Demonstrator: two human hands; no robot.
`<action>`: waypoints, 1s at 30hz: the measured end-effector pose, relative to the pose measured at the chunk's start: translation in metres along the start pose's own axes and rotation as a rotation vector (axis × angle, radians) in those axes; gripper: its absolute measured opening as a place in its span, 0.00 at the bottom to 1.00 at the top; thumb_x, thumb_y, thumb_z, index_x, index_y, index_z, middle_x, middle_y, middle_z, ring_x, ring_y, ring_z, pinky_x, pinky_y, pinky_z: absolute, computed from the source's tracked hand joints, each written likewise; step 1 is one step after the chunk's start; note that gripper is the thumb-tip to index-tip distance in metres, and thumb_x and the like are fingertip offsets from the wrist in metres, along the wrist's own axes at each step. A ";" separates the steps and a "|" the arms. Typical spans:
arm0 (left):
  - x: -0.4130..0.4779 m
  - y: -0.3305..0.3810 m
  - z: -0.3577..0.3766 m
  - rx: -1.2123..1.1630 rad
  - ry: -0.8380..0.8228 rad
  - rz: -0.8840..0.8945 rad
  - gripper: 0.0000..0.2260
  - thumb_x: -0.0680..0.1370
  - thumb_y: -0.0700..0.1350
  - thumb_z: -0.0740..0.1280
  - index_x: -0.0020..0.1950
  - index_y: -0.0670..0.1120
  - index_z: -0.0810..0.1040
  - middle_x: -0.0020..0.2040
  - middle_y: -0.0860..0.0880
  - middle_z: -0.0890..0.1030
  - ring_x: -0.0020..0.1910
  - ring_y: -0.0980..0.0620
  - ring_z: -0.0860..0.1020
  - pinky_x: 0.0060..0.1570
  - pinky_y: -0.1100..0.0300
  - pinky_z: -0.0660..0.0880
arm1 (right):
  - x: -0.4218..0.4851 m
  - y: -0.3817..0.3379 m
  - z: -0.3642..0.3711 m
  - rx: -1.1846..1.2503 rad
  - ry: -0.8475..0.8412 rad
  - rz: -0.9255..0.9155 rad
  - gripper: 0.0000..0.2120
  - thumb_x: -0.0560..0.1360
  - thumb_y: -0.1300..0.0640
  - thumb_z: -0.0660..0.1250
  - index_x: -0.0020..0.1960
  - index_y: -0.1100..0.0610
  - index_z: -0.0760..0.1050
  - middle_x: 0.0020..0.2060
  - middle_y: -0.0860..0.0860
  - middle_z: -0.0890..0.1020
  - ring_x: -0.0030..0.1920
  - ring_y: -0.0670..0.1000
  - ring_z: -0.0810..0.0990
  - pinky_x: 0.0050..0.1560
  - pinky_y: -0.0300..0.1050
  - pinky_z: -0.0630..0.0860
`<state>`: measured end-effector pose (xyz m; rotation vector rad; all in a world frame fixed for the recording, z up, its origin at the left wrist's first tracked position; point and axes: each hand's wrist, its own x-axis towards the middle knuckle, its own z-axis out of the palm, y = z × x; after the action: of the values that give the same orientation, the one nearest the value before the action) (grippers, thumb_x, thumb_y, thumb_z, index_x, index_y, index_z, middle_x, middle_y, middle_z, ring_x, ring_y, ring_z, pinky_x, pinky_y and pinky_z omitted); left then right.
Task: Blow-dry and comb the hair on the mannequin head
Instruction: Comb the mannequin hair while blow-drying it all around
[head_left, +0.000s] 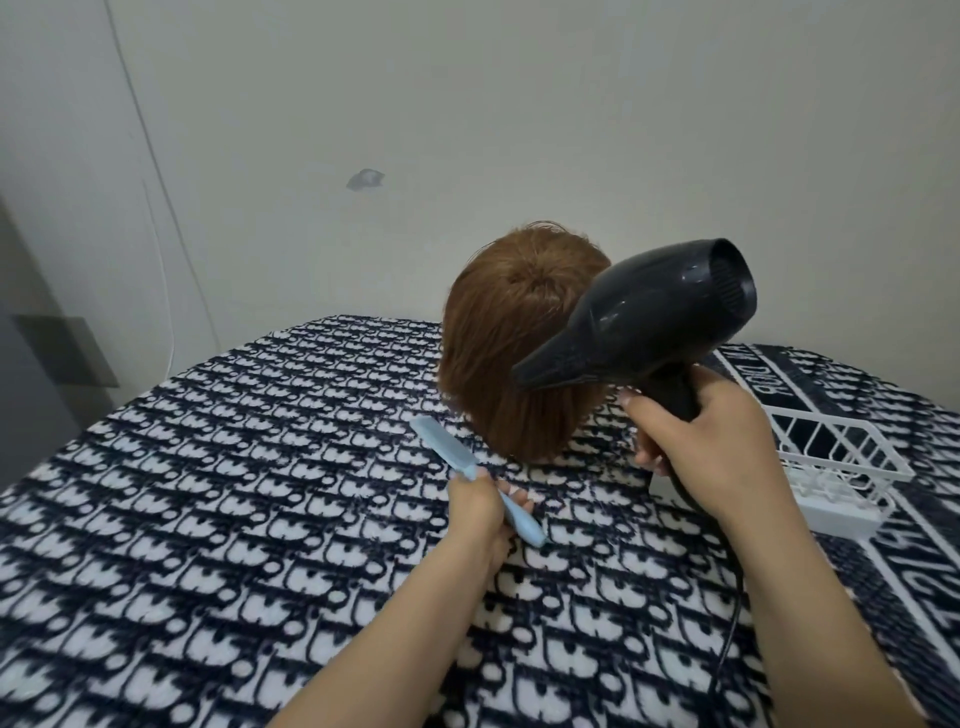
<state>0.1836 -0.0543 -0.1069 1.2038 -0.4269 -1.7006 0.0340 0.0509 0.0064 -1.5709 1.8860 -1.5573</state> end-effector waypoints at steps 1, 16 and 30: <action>-0.002 0.004 -0.003 0.034 0.014 0.070 0.08 0.84 0.42 0.53 0.62 0.44 0.67 0.42 0.43 0.73 0.37 0.46 0.75 0.35 0.51 0.76 | 0.000 0.003 -0.001 0.012 0.014 0.003 0.04 0.76 0.53 0.72 0.44 0.51 0.78 0.29 0.48 0.84 0.26 0.47 0.83 0.27 0.43 0.80; -0.031 0.053 0.001 0.707 -0.060 1.062 0.06 0.82 0.45 0.58 0.57 0.53 0.70 0.45 0.52 0.79 0.44 0.53 0.78 0.42 0.56 0.75 | 0.001 0.021 -0.020 0.098 0.107 0.017 0.06 0.76 0.54 0.71 0.42 0.53 0.78 0.28 0.50 0.84 0.23 0.45 0.80 0.27 0.38 0.76; -0.002 0.051 -0.014 1.708 0.103 1.214 0.16 0.77 0.35 0.60 0.57 0.54 0.69 0.45 0.51 0.70 0.45 0.46 0.72 0.47 0.53 0.63 | -0.004 0.015 -0.035 0.191 0.181 0.024 0.07 0.77 0.54 0.71 0.42 0.55 0.78 0.28 0.51 0.83 0.25 0.48 0.81 0.27 0.38 0.78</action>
<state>0.2214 -0.0731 -0.0750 1.4453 -2.1991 0.1094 0.0019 0.0711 0.0070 -1.3635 1.7730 -1.8623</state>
